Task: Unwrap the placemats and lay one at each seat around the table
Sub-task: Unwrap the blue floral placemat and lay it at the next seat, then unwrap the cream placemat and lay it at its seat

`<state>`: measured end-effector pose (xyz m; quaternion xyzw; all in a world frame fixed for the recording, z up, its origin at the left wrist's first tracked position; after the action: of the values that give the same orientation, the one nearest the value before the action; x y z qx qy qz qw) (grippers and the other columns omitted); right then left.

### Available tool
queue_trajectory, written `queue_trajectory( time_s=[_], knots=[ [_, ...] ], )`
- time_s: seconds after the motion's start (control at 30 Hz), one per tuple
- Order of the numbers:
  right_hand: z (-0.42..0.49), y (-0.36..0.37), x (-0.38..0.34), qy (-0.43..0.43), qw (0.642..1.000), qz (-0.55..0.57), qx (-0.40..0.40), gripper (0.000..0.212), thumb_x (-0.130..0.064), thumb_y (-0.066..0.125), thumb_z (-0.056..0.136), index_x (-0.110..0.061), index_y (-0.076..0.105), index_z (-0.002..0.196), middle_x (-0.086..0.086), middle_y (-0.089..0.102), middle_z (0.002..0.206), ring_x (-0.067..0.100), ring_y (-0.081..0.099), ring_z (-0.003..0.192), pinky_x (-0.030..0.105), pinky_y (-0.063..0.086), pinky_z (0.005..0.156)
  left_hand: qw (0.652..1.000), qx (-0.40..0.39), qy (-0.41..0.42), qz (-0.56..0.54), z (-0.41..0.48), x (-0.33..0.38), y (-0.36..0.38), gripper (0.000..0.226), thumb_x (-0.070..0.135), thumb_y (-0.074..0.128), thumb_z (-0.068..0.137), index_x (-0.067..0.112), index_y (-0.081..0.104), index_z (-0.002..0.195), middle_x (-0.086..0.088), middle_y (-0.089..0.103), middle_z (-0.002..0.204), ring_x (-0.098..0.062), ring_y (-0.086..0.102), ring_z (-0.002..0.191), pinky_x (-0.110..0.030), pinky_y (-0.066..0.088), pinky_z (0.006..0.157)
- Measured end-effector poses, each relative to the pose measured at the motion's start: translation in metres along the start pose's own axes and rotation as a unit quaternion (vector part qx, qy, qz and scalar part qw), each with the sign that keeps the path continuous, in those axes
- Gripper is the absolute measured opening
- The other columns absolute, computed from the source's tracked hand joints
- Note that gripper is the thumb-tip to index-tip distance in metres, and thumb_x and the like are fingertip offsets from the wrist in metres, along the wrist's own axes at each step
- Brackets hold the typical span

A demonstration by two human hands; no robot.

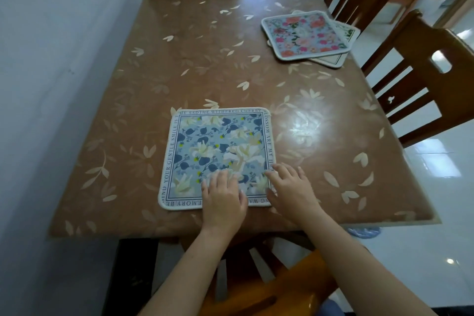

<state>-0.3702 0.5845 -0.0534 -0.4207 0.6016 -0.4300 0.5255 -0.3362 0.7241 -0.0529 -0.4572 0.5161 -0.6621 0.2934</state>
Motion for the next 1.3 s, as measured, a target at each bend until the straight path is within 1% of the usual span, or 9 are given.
queue_trajectory(
  time_s=[0.17, 0.27, 0.4, 0.6, 0.8, 0.93, 1.03, 1.17, 1.3],
  knots=[
    [-0.024, -0.043, 0.029, 0.012, 0.998, 0.018, 0.056, 0.042, -0.023, 0.056, 0.085, -0.011, 0.048, 0.125, 0.014, 0.046, 0.137, 0.029, 0.037, 0.13, 0.057, 0.024, 0.106, 0.998, 0.043, 0.054, -0.008, 0.002, 0.065, -0.016, 0.038, 0.013, 0.072, 0.072, 0.001, 0.062, 0.107, -0.024, 0.06, 0.117, -0.039, 0.052, 0.114, -0.061, 0.037, 0.094],
    [-0.04, -0.067, 0.056, 0.017, 0.994, 0.032, 0.103, 0.039, -0.016, 0.059, 0.082, -0.009, 0.053, 0.12, 0.016, 0.051, 0.132, 0.033, 0.043, 0.125, 0.057, 0.03, 0.103, 0.995, 0.061, 0.085, -0.005, 0.006, 0.109, -0.017, 0.038, 0.013, 0.074, 0.069, 0.002, 0.064, 0.104, -0.023, 0.062, 0.113, -0.038, 0.055, 0.109, -0.062, 0.039, 0.091],
    [-0.064, -0.096, 0.109, 0.03, 0.991, 0.04, 0.126, 0.039, -0.018, 0.057, 0.084, -0.011, 0.052, 0.122, 0.014, 0.051, 0.133, 0.031, 0.043, 0.125, 0.053, 0.033, 0.104, 0.993, 0.077, 0.09, -0.014, 0.011, 0.172, -0.01, 0.038, 0.011, 0.075, 0.068, 0.002, 0.065, 0.103, -0.023, 0.062, 0.112, -0.04, 0.056, 0.109, -0.064, 0.039, 0.09],
    [-0.11, -0.129, 0.2, 0.038, 0.991, 0.043, 0.124, 0.04, -0.02, 0.059, 0.083, -0.011, 0.053, 0.122, 0.014, 0.053, 0.131, 0.032, 0.044, 0.124, 0.053, 0.037, 0.102, 0.995, 0.054, 0.074, -0.032, 0.014, 0.272, 0.02, 0.035, 0.015, 0.064, 0.08, 0.004, 0.059, 0.113, -0.022, 0.055, 0.124, -0.037, 0.044, 0.123, -0.059, 0.028, 0.101],
    [-0.143, -0.167, 0.299, 0.066, 0.981, 0.047, 0.179, 0.037, -0.017, 0.067, 0.077, -0.008, 0.06, 0.112, 0.016, 0.063, 0.116, 0.035, 0.057, 0.108, 0.048, 0.048, 0.089, 0.994, 0.066, 0.087, -0.028, 0.025, 0.36, 0.039, 0.037, 0.014, 0.067, 0.077, 0.005, 0.06, 0.112, -0.021, 0.057, 0.123, -0.038, 0.046, 0.121, -0.06, 0.03, 0.098],
    [-0.153, -0.18, 0.342, 0.078, 0.98, 0.042, 0.179, 0.037, -0.021, 0.064, 0.08, -0.01, 0.058, 0.114, 0.014, 0.061, 0.121, 0.034, 0.054, 0.112, 0.048, 0.044, 0.093, 0.993, 0.064, 0.097, -0.03, 0.038, 0.404, 0.047, 0.037, 0.014, 0.068, 0.076, 0.005, 0.06, 0.112, -0.021, 0.058, 0.122, -0.038, 0.048, 0.119, -0.059, 0.031, 0.097],
    [-0.15, -0.19, 0.366, 0.085, 0.978, 0.033, 0.187, 0.037, -0.023, 0.062, 0.081, -0.011, 0.057, 0.116, 0.013, 0.061, 0.122, 0.033, 0.053, 0.114, 0.047, 0.043, 0.095, 0.991, 0.069, 0.113, -0.024, 0.052, 0.431, 0.049, 0.036, 0.012, 0.068, 0.076, 0.003, 0.06, 0.11, -0.024, 0.058, 0.119, -0.04, 0.05, 0.116, -0.054, 0.024, 0.098],
    [-0.13, -0.208, 0.39, 0.078, 0.978, 0.027, 0.19, 0.037, -0.025, 0.06, 0.083, -0.011, 0.056, 0.117, 0.013, 0.06, 0.124, 0.033, 0.052, 0.116, 0.048, 0.041, 0.098, 0.99, 0.079, 0.114, -0.026, 0.079, 0.455, 0.05, 0.035, 0.01, 0.066, 0.078, 0.001, 0.059, 0.112, -0.025, 0.058, 0.12, -0.041, 0.049, 0.116, -0.061, 0.031, 0.096],
    [-0.093, -0.224, 0.406, 0.056, 0.98, 0.037, 0.185, 0.037, -0.026, 0.058, 0.085, -0.012, 0.055, 0.119, 0.013, 0.058, 0.127, 0.035, 0.048, 0.121, 0.053, 0.038, 0.101, 0.99, 0.095, 0.1, -0.026, 0.114, 0.465, 0.054, 0.032, 0.009, 0.062, 0.081, 0.001, 0.059, 0.112, -0.025, 0.056, 0.122, -0.041, 0.047, 0.119, -0.061, 0.029, 0.098]
  ],
)
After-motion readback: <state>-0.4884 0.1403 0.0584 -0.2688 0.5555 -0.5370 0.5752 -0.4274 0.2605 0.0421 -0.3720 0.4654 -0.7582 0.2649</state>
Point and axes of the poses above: each hand's wrist, its own z-axis towards the middle knuckle, its own y-axis out of the palm, x = y × z, the point moved 5 cm from there along z, towards the middle knuckle
